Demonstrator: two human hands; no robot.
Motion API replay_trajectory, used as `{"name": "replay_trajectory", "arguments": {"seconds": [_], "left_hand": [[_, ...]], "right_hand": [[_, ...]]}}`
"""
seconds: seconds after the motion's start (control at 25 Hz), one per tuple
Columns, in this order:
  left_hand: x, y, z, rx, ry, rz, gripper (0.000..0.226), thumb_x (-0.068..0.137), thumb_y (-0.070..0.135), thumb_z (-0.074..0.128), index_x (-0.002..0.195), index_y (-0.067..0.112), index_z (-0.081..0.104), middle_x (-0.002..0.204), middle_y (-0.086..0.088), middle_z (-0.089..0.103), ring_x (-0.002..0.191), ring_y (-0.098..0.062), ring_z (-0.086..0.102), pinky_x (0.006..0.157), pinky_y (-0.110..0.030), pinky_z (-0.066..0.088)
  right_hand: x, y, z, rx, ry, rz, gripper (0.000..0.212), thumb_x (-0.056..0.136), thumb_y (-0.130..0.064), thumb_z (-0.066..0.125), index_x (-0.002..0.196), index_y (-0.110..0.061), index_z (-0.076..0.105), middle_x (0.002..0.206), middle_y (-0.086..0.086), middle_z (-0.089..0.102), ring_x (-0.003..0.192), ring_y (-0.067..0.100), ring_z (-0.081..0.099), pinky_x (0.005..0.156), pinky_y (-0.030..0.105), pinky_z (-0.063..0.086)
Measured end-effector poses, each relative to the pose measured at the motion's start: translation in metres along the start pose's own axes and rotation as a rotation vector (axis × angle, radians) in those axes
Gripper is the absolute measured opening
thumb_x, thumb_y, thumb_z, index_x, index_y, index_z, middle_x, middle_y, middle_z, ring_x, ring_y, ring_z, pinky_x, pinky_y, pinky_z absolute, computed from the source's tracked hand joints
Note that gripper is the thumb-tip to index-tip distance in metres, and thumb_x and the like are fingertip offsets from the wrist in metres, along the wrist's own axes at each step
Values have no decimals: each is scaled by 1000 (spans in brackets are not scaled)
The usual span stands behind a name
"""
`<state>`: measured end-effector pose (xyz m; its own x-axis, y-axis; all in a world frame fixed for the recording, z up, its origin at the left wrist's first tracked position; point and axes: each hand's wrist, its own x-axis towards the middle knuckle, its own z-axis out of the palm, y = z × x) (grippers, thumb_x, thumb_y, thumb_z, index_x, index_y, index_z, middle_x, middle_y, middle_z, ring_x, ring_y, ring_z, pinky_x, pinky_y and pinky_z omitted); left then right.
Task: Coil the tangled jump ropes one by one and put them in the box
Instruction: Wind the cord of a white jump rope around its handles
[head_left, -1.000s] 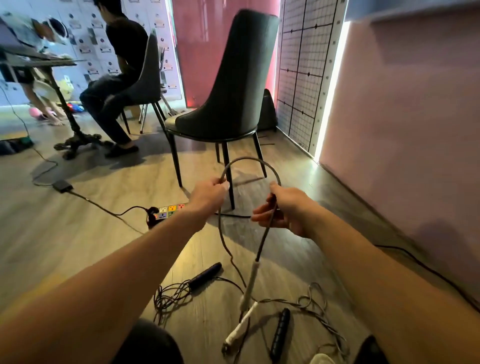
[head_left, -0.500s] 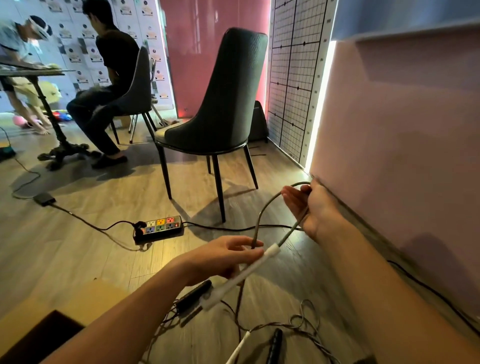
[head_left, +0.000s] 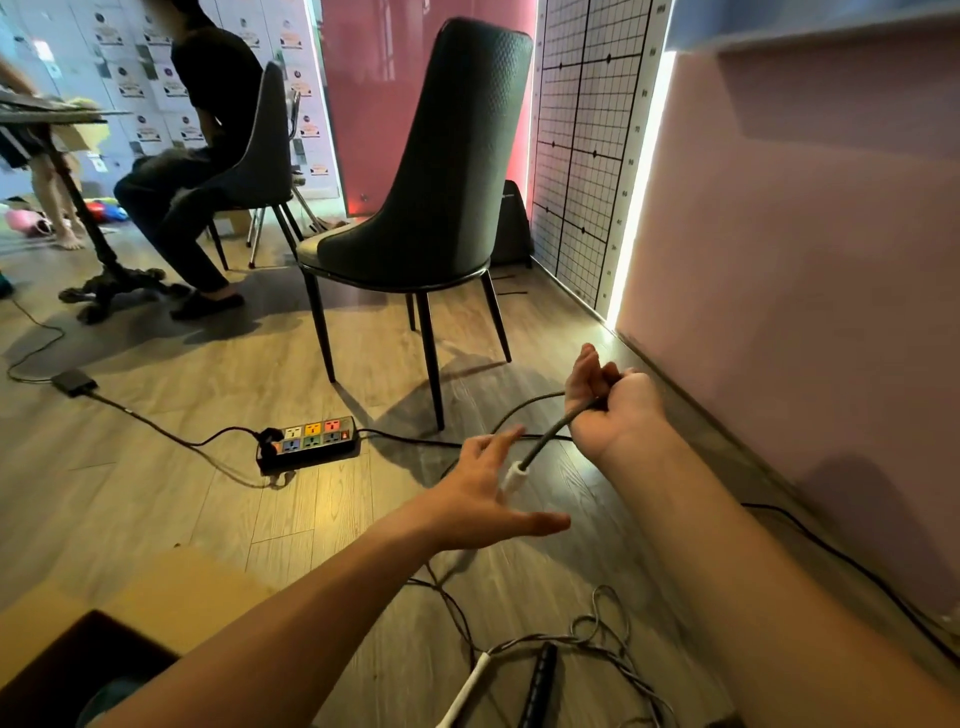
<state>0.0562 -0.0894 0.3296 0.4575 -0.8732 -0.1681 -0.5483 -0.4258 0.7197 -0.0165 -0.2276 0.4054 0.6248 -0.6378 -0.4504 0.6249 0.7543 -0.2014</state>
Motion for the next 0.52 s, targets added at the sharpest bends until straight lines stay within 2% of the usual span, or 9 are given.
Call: {"name": "replay_trajectory", "arguments": {"seconds": [0.04,0.08,0.12,0.16,0.24,0.32,0.36,0.44,0.52], "left_hand": [[1,3,1,21,12,15,64,83,58,68,138,30,48,147,1,39,126,-12,47,110,-37,41],[2,6,0,21,12,18,35,94,50,59,118,25,64,129,-1,58,110,-9,59,102,-37,48],[0,8,-2,-26,-7,11,30,99,44,51,101,19,67,107,-3,68,90,-7,66,90,-35,53],[-2,8,-4,-126,-35,-4,36,101,43,48,90,14,65,86,-3,69,70,-8,66,76,-31,55],[-8,9,-16,-352,-24,-13,41,95,49,54,82,10,56,62,0,53,51,-11,52,55,-27,50],[-17,8,-30,-550,3,34,37,90,50,59,81,15,51,60,3,39,49,-9,35,44,-22,36],[-19,7,-36,-649,-15,54,34,92,48,57,79,18,48,59,4,35,49,-9,29,42,-21,27],[-22,7,-41,-793,-61,71,33,96,45,51,73,22,44,58,5,29,47,-8,21,41,-22,16],[-25,9,-44,-929,-95,77,34,96,45,49,71,22,42,57,5,25,45,-7,18,40,-21,14]], "right_hand": [[0,1,0,13,1,7,33,107,-24,38,81,-7,48,74,17,65,40,21,65,40,24,54],[1,1,1,4,6,9,33,107,-24,38,81,-7,48,74,17,66,42,22,65,40,24,54],[1,-1,2,-52,9,3,33,107,-25,39,80,-8,49,73,16,67,46,21,66,42,24,54],[3,-5,2,-183,10,-24,33,106,-27,41,80,-9,51,70,14,69,53,21,67,45,24,55],[7,-15,-1,-689,43,-149,35,102,-37,48,81,-11,58,72,8,72,69,21,68,57,29,57],[8,-22,-10,-1253,123,-367,47,95,-53,51,77,-11,65,77,6,73,74,21,68,67,36,58],[7,-23,-14,-1460,164,-493,54,92,-59,50,71,-11,64,73,5,71,71,21,66,67,37,57],[3,-22,-17,-1740,201,-739,59,90,-64,51,59,-14,53,62,1,59,62,21,56,54,30,44],[0,-16,-17,-1852,126,-983,49,88,-62,57,69,-18,50,72,-2,53,69,18,51,56,28,38]]}}
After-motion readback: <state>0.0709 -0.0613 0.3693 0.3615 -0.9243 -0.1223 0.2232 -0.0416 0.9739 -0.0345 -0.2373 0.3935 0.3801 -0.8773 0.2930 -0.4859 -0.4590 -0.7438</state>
